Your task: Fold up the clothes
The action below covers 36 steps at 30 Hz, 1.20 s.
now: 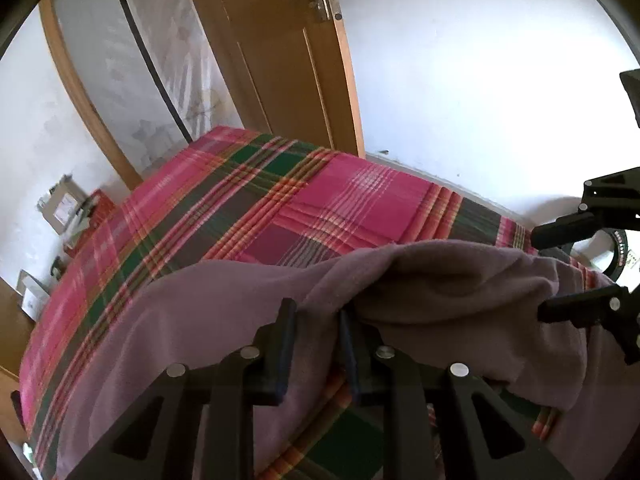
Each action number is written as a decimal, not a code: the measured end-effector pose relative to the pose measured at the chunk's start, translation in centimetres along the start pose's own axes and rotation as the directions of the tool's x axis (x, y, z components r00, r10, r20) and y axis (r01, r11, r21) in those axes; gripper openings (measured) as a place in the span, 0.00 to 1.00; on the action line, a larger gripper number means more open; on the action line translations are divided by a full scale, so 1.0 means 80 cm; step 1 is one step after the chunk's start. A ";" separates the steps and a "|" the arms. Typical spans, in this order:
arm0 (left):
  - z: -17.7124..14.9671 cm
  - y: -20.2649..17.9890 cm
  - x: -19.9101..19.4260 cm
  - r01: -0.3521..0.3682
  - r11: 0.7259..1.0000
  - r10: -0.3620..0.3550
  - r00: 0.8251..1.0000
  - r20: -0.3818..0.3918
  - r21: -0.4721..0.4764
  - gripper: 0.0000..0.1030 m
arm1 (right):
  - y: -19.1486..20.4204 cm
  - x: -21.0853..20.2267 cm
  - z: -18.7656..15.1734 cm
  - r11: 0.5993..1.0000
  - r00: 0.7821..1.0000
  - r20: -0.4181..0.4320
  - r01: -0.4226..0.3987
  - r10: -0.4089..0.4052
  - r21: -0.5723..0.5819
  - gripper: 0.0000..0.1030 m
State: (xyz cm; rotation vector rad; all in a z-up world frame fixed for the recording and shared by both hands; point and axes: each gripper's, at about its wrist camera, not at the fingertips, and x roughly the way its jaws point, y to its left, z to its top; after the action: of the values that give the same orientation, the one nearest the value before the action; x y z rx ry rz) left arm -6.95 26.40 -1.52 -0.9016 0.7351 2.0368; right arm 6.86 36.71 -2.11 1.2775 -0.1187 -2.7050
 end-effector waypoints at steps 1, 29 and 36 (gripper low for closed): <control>0.000 0.001 0.000 0.010 1.000 -0.010 1.000 -0.003 -0.002 0.17 | -0.002 0.002 0.000 1.000 1.000 -0.007 0.000 0.000 0.001 0.50; 0.019 0.047 -0.067 -0.002 0.989 0.019 0.994 0.108 -0.150 0.08 | -0.016 0.011 0.094 0.935 0.939 0.158 0.326 -0.304 -0.139 0.07; 0.020 0.047 -0.068 0.053 0.982 -0.037 0.995 0.088 -0.183 0.08 | -0.024 0.012 0.109 0.900 0.892 0.272 0.408 -0.360 -0.150 0.07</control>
State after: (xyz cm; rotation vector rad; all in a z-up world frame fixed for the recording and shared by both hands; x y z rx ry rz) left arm -8.14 23.35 4.45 -0.9210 0.4812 2.1139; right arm -0.68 38.53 2.40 0.9991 0.4251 -3.0942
